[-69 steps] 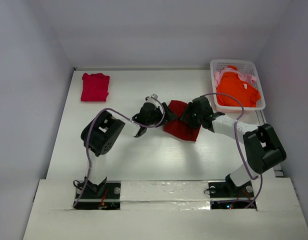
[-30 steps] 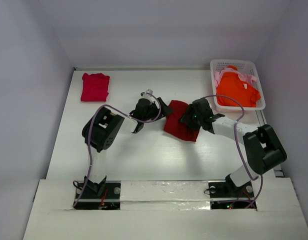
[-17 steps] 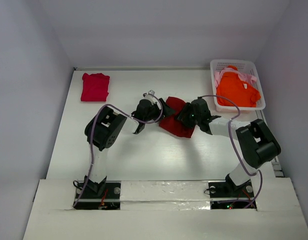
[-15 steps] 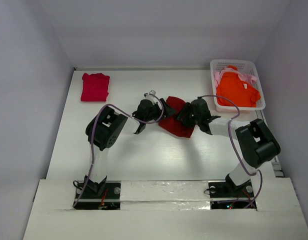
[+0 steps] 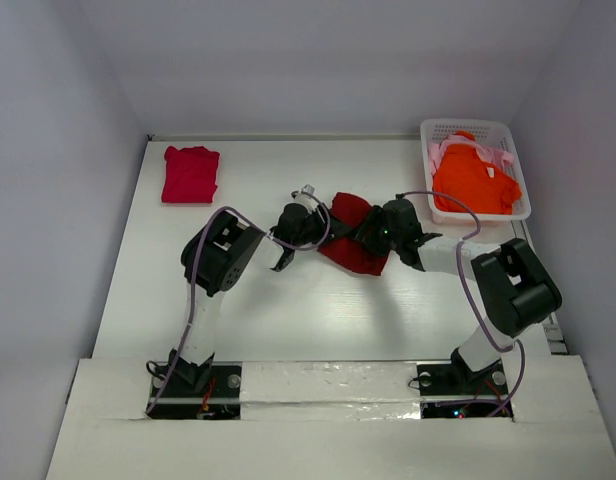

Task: Fold and stack the t-shirts
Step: Neatly place the folded tshirt to the corner

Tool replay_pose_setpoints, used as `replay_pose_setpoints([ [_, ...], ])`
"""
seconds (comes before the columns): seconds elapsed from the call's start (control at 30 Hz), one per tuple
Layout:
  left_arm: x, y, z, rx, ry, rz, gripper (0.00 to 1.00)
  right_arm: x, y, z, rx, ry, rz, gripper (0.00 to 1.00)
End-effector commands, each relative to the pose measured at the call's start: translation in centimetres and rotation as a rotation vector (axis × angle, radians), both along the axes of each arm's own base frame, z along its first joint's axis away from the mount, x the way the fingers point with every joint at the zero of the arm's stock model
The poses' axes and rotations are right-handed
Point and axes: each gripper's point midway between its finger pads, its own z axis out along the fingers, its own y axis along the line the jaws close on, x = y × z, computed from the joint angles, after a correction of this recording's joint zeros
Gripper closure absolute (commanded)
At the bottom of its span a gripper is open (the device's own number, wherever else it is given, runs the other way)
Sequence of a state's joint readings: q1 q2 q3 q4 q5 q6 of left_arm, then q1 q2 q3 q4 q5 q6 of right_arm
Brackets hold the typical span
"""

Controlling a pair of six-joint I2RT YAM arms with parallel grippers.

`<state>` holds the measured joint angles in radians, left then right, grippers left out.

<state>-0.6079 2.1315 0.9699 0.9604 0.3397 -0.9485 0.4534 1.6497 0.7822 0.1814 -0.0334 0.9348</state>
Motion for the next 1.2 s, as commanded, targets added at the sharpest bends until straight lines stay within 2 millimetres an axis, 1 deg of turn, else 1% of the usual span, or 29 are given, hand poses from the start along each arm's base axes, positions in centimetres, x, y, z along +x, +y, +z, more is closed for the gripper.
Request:
replay_pose_setpoints([
  [0.0,-5.3,0.2,-6.1,0.114,0.191,-0.102,0.64,-3.3,-1.7,-4.4,-0.108,0.146,0.001,0.37],
  [0.03,-5.4,0.2,-6.0,0.116,0.191,-0.102,0.73,-3.3,-1.7,-4.3,-0.106,0.144,0.001,0.37],
  [0.07,-5.5,0.3,-6.2,0.119,0.192,-0.102,0.78,-3.3,-1.6,-4.4,-0.105,0.146,0.001,0.37],
  [0.1,-5.5,0.4,-5.9,0.117,0.186,-0.101,0.82,-3.2,-1.6,-4.3,-0.104,0.145,-0.001,0.37],
  [0.13,-5.6,0.5,-6.0,0.122,0.184,-0.101,0.92,-3.1,-1.6,-4.2,-0.104,0.141,0.000,0.37],
  [0.17,-5.7,0.6,-6.0,0.128,0.186,-0.100,1.00,-3.2,-1.6,-4.2,-0.105,0.143,0.000,0.37],
  [0.43,-5.2,0.6,-5.3,0.133,0.158,-0.090,1.00,-3.3,-1.7,-3.8,-0.106,0.135,0.004,0.37],
  [0.47,-5.2,0.7,-5.3,0.136,0.160,-0.089,1.00,-3.1,-2.1,-3.9,-0.125,0.128,-0.016,0.37],
  [0.6,-5.0,0.7,-5.2,0.143,0.154,-0.083,1.00,-3.1,-2.6,-3.1,-0.135,0.109,-0.031,0.37],
  [0.63,-5.0,0.8,-5.4,0.147,0.156,-0.082,1.00,-2.9,-2.6,-2.4,-0.133,0.092,-0.033,0.37],
  [0.7,-5.0,0.9,-5.3,0.151,0.156,-0.075,1.00,-2.8,-3.1,-1.7,-0.146,0.082,-0.051,0.37],
  [0.73,-5.0,1.0,-5.4,0.155,0.154,-0.072,1.00,-2.4,-3.2,-0.4,-0.142,0.045,-0.067,0.37],
  [0.8,-4.9,1.2,-5.3,0.165,0.153,-0.065,1.00,-3.0,-4.1,0.3,-0.169,0.057,-0.088,0.37],
  [0.83,-4.9,1.2,-5.3,0.169,0.147,-0.065,1.00,-2.6,-4.9,2.0,-0.181,0.015,-0.125,0.36],
  [0.87,-4.9,1.3,-5.3,0.175,0.151,-0.063,1.00,-3.2,-5.7,2.3,-0.210,0.027,-0.143,0.36],
  [0.9,-4.8,1.4,-5.2,0.178,0.145,-0.057,1.00,-3.2,-6.3,3.0,-0.227,0.016,-0.164,0.36],
  [0.93,-4.7,1.4,-5.1,0.181,0.143,-0.057,1.00,-3.1,-6.8,4.2,-0.235,-0.006,-0.186,0.37],
  [0.97,-4.8,1.5,-5.1,0.187,0.141,-0.058,1.00,-3.0,-7.7,6.2,-0.244,-0.054,-0.224,0.37],
  [1.0,-4.7,1.5,-5.0,0.191,0.138,-0.052,1.00,-3.5,-8.3,6.5,-0.265,-0.047,-0.233,0.36],
  [1.07,-4.7,1.6,-4.9,0.195,0.140,-0.050,1.00,-3.5,-9.2,8.3,-0.280,-0.081,-0.271,0.37],
  [1.1,-4.5,1.7,-4.5,0.197,0.133,-0.042,1.00,-3.9,-9.6,9.2,-0.280,-0.094,-0.279,0.36],
  [1.17,-4.5,2.0,-4.4,0.217,0.133,-0.033,1.00,-4.1,-10.1,9.9,-0.289,-0.104,-0.295,0.36],
])
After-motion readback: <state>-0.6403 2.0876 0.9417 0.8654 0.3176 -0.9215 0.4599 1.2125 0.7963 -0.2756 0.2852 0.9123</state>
